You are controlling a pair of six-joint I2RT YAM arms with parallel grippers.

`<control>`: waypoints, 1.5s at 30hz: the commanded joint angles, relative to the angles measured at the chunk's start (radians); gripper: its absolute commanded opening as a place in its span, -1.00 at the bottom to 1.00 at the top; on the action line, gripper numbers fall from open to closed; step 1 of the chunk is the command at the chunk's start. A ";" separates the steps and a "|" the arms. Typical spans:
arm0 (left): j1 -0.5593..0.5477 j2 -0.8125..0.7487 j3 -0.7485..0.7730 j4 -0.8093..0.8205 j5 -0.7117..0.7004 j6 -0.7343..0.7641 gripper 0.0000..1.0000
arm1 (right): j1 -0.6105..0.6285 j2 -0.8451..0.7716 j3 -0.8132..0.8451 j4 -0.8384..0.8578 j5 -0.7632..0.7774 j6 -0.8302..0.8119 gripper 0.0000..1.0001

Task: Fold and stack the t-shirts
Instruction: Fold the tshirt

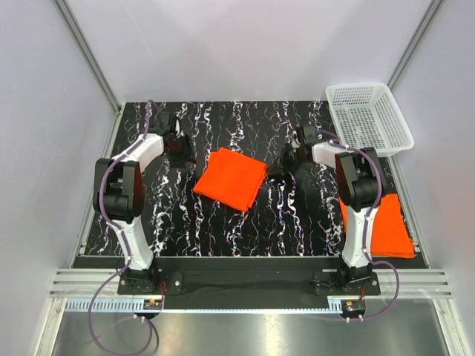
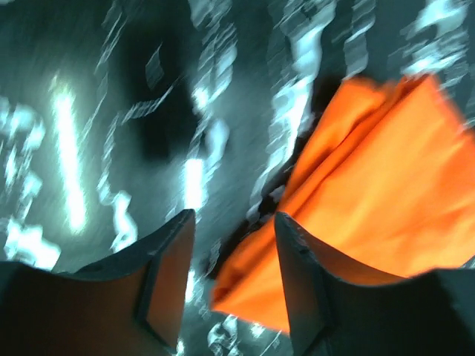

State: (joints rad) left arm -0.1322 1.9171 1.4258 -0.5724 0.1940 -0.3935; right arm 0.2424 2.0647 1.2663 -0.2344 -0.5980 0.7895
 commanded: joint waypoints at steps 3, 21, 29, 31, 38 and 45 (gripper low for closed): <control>-0.007 -0.110 -0.027 0.049 0.111 0.027 0.14 | -0.031 0.144 0.309 -0.113 -0.011 -0.124 -0.79; -0.017 0.327 0.357 0.226 0.377 0.062 0.15 | -0.055 0.144 0.400 -0.181 -0.167 -0.246 0.10; -0.021 0.399 0.387 0.278 0.424 0.047 0.13 | -0.048 0.156 0.394 -0.137 -0.201 -0.196 -0.07; -0.024 0.413 0.387 0.289 0.438 0.033 0.14 | -0.043 0.158 0.383 -0.123 -0.204 -0.191 -0.02; -0.029 0.436 0.390 0.313 0.502 0.002 0.12 | -0.034 0.166 0.374 -0.086 -0.221 -0.171 0.10; -0.027 0.433 0.375 0.312 0.533 0.001 0.08 | -0.025 0.192 0.374 -0.083 -0.221 -0.164 0.12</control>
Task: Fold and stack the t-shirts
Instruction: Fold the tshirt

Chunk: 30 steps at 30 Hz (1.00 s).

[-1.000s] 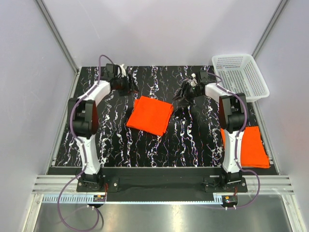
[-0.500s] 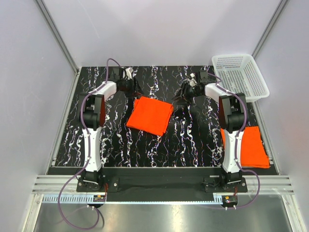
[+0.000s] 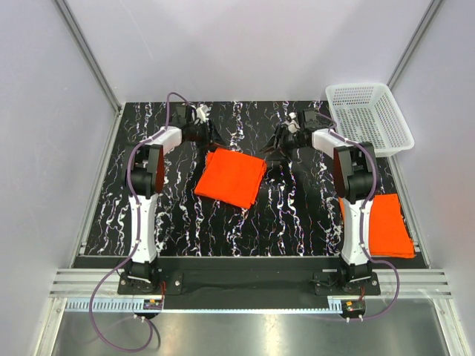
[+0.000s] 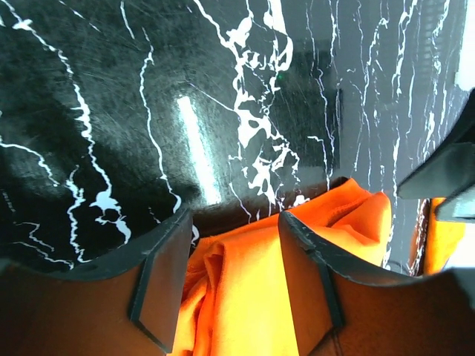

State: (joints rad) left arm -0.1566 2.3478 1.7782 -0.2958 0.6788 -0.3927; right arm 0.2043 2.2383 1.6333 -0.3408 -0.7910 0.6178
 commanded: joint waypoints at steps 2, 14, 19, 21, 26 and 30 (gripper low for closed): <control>-0.003 -0.010 0.012 0.032 0.048 0.008 0.02 | 0.017 0.030 0.003 0.023 -0.028 0.007 0.14; 0.003 -0.051 -0.019 0.012 0.057 0.011 -0.42 | 0.035 0.032 0.002 0.023 -0.028 0.013 0.02; 0.008 -0.067 -0.017 0.006 0.059 0.005 -0.78 | 0.037 0.018 -0.020 0.025 -0.024 0.022 -0.14; 0.012 -0.085 -0.022 -0.005 0.047 -0.006 -0.91 | 0.038 0.006 -0.030 0.025 -0.011 0.025 -0.44; 0.023 -0.172 -0.060 -0.032 -0.038 -0.017 -1.00 | 0.038 -0.060 -0.062 0.013 0.038 0.054 -1.00; 0.026 -0.270 -0.117 -0.046 -0.087 -0.028 -1.00 | 0.038 -0.117 -0.076 -0.021 0.064 0.066 -1.00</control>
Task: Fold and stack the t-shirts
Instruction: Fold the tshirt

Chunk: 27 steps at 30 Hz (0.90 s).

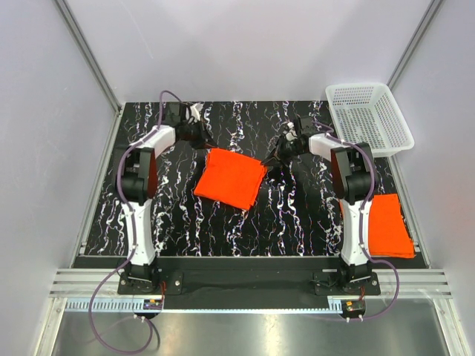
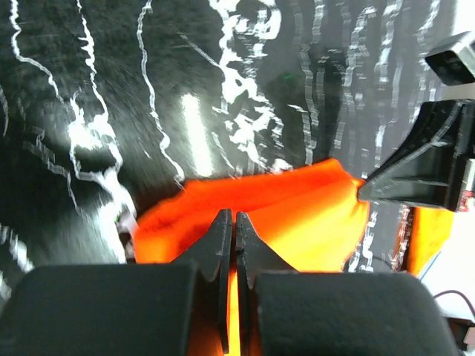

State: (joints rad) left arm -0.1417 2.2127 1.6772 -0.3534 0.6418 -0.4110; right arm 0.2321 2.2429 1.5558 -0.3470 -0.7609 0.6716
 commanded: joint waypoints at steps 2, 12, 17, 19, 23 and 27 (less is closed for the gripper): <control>0.011 -0.159 -0.034 -0.031 -0.099 -0.006 -1.00 | 0.010 -0.141 -0.005 -0.027 0.043 0.014 -1.00; 0.028 -0.076 0.027 -0.137 -0.149 0.037 -1.00 | 0.012 -0.160 -0.046 -0.058 0.086 0.023 -1.00; 0.034 0.004 0.079 -0.168 -0.211 0.035 -1.00 | 0.009 -0.060 0.036 -0.076 0.106 -0.016 -1.00; 0.039 0.036 0.108 -0.170 -0.237 0.035 -1.00 | 0.009 -0.016 0.085 -0.098 0.141 -0.053 -1.00; 0.039 0.064 0.191 -0.211 -0.296 0.060 -0.77 | 0.007 0.023 0.171 -0.203 0.212 -0.125 -0.63; 0.039 -0.026 0.182 -0.226 -0.366 0.092 -0.17 | 0.007 0.014 0.253 -0.309 0.256 -0.213 -0.20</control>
State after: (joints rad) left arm -0.1246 2.2868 1.8240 -0.5724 0.3855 -0.3603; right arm 0.2420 2.2852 1.7210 -0.5449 -0.5755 0.5617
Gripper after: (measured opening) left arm 0.370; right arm 0.373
